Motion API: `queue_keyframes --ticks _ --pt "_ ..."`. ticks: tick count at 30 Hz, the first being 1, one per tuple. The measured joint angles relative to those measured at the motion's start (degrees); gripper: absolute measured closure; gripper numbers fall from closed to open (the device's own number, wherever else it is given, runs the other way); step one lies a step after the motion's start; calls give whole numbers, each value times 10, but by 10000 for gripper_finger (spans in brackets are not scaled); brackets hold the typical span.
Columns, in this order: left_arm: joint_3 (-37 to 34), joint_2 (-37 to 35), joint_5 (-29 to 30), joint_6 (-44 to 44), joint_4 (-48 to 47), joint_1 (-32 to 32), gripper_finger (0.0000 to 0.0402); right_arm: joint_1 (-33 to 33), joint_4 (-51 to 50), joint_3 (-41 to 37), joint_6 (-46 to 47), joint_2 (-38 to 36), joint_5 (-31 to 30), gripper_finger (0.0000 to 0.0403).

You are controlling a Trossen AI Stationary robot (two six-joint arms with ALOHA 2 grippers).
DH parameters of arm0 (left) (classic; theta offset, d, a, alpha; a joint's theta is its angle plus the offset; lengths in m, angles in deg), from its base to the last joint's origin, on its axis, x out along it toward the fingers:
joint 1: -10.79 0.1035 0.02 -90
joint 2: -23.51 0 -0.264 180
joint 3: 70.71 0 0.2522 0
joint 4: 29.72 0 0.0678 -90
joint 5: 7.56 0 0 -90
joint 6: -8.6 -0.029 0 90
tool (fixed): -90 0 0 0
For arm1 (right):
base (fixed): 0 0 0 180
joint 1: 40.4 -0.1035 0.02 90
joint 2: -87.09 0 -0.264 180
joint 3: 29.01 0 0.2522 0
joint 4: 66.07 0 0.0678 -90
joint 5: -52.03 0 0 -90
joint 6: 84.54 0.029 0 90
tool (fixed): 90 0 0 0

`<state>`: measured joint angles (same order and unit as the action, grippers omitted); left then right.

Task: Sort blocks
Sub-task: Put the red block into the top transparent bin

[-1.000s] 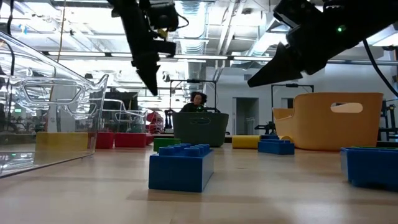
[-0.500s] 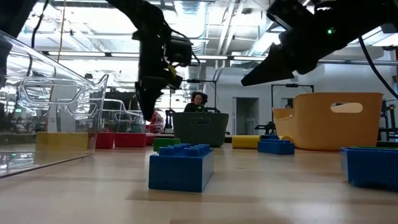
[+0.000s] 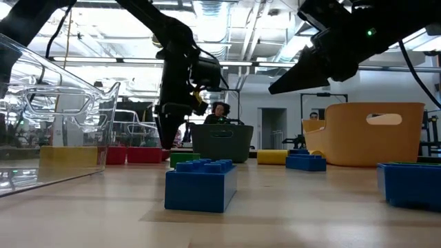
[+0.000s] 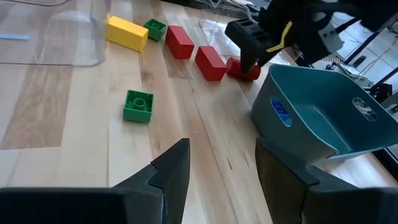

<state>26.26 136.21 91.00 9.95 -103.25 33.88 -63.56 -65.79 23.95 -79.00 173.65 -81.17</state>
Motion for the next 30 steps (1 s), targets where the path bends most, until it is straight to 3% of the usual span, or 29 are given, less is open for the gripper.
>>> queue_keyframes --ticks 8,14,22,30 --pt "3 -5 35 0 -18 1 175 -2 3 0 4 0 0 212" --pt "-14 11 -45 -9 -41 20 175 -5 4 0 4 0 0 212" --pt "-15 -31 -3 -67 -31 -38 175 -4 4 0 5 0 0 212" --pt "-20 -74 -28 -84 -43 -82 175 -4 12 0 5 0 0 212"
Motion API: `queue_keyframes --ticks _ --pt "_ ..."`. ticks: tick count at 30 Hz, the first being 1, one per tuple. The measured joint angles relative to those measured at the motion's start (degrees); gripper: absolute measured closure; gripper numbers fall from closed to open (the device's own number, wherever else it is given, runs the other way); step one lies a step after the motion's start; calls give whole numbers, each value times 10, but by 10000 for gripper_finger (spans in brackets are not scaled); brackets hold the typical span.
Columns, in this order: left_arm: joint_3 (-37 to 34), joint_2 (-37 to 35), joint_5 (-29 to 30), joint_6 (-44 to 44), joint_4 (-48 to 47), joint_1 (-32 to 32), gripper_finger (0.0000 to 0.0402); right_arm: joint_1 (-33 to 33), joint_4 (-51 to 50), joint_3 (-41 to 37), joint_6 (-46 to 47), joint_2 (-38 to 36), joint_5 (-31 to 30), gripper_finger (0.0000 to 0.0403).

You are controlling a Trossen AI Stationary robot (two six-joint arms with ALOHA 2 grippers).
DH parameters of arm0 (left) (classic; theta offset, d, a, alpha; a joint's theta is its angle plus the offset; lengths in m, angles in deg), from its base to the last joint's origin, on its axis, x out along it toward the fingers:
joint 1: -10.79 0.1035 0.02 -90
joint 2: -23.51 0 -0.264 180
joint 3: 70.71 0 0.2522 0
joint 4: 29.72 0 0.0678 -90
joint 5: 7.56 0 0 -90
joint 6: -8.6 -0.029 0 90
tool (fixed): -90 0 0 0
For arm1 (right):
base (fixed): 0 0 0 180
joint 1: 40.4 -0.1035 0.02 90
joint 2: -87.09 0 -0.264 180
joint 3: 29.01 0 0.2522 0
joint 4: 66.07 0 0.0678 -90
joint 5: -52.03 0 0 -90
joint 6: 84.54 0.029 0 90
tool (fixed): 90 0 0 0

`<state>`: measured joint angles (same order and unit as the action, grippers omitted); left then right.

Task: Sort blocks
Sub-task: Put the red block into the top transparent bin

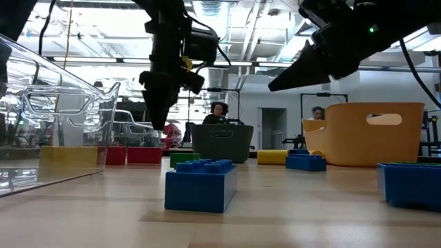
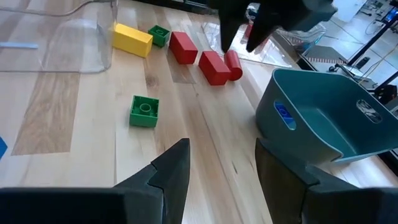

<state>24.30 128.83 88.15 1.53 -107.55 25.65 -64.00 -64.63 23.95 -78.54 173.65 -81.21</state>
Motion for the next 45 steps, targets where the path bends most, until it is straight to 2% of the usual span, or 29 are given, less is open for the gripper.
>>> queue_keyframes --ticks 10,16,20,26,33,36,40,43,45 --pt "-56 36 2 16 39 -8 175 0 5 0 -2 0 9 212" --pt "-81 36 1 -8 82 -14 177 1 6 0 -3 0 9 212" --pt "-84 36 2 -21 95 -23 203 1 7 0 -3 0 9 212" --pt "-75 36 1 -19 73 -36 276 1 7 0 -5 0 9 212" --pt "-6 13 10 -5 28 -37 276 1 3 0 -5 0 9 212" --pt "35 -7 61 9 -10 -39 276 1 1 0 -5 0 9 212" --pt "62 -56 187 35 -36 -43 276 6 2 0 -4 0 9 212" --pt "36 -127 251 46 0 -35 276 9 5 0 3 0 9 212" --pt "-5 -186 268 47 33 -17 276 10 9 0 5 0 9 212"
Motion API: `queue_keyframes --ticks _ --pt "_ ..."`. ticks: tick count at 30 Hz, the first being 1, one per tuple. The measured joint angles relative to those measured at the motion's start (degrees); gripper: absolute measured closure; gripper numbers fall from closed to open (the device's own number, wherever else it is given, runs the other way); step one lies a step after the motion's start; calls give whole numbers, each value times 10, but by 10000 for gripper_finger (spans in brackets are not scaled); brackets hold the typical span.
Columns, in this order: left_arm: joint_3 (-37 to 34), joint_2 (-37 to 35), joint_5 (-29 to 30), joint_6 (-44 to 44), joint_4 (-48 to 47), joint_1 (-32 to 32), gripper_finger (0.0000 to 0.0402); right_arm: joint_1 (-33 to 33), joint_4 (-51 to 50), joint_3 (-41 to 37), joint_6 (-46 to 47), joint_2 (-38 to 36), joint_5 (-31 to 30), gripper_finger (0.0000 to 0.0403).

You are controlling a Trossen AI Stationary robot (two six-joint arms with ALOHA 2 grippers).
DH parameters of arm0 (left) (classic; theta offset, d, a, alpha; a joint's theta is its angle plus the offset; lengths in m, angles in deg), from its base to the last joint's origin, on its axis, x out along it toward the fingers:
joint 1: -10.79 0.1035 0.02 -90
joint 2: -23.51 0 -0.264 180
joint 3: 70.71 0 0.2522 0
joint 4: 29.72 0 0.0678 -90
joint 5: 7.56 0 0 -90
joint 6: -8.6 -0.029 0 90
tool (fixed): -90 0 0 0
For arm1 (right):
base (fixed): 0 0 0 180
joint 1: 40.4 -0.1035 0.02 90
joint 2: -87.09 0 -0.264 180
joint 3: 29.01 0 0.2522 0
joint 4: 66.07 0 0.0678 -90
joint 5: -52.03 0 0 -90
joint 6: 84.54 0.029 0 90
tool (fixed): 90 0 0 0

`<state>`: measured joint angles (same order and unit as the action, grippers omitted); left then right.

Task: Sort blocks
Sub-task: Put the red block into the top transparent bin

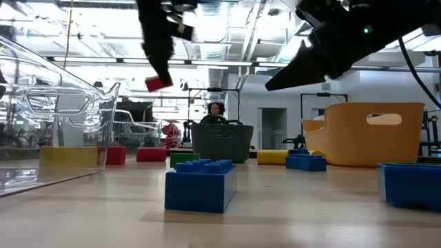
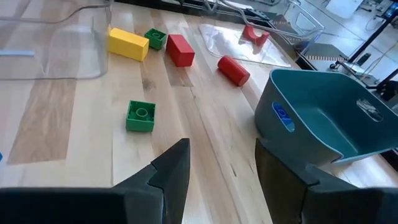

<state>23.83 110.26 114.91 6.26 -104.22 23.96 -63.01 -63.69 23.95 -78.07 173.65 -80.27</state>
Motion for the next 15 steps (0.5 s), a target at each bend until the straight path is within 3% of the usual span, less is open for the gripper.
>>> queue_keyframes --ticks 6,9,15 --pt "-177 -163 -33 21 76 111 276 0 29 0 -3 0 0 212" --pt "-267 -215 -92 34 110 173 276 2 41 0 -6 0 0 212" --pt "-376 -247 -160 29 211 230 276 12 40 0 -13 0 0 212"
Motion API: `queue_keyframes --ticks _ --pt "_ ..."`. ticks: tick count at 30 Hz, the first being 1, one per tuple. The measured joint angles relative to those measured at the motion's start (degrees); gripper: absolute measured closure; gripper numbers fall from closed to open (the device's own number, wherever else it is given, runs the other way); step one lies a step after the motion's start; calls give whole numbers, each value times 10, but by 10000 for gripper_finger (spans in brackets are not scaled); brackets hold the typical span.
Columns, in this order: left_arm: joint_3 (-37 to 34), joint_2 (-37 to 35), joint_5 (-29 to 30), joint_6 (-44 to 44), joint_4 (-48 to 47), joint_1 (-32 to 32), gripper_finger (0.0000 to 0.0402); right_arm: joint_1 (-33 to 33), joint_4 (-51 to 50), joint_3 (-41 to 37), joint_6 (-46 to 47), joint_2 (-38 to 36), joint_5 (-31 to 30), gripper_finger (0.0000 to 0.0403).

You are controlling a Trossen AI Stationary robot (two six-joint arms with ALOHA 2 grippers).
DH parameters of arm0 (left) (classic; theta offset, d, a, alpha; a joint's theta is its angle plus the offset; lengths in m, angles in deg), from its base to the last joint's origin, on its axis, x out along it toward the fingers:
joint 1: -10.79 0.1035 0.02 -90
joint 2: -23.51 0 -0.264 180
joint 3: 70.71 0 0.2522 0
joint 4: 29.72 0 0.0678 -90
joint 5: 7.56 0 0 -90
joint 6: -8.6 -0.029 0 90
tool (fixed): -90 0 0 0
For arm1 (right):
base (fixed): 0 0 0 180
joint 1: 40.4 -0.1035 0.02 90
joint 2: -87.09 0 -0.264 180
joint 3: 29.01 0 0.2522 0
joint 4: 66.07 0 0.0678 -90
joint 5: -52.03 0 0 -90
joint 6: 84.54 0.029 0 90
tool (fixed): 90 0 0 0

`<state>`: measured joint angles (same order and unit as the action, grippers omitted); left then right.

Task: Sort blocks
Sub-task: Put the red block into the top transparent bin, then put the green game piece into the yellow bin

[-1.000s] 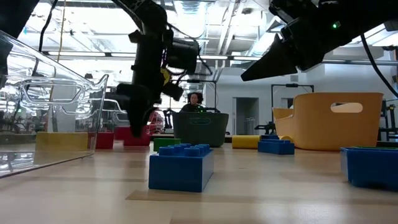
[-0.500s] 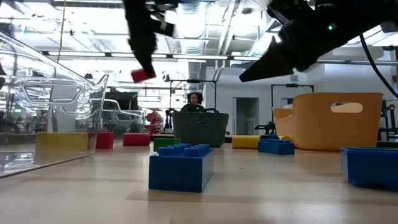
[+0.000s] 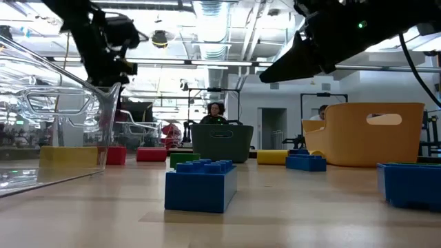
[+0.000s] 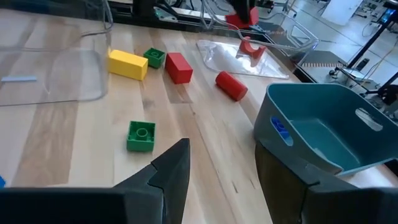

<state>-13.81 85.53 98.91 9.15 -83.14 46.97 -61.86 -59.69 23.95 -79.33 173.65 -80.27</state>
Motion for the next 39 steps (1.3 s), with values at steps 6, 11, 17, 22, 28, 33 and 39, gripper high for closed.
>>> queue_keyframes --ticks 6,11,17,22,28,33,39 --pt "-14 55 -13 -4 26 28 267 11 0 0 -28 0 5 212" --pt "-6 93 -13 -10 35 30 207 19 -3 0 -38 0 20 212" --pt "51 80 -19 -36 29 24 164 26 -33 1 -24 -10 21 212" --pt "59 42 -47 -67 68 -60 165 37 -190 59 10 -16 50 211" --pt "36 18 20 -94 147 -225 169 41 -238 149 -24 42 214 194" --pt "36 17 69 -82 196 -299 169 61 -158 196 -56 129 258 162" --pt "36 17 73 -84 174 -334 169 95 -88 229 -53 217 264 120"
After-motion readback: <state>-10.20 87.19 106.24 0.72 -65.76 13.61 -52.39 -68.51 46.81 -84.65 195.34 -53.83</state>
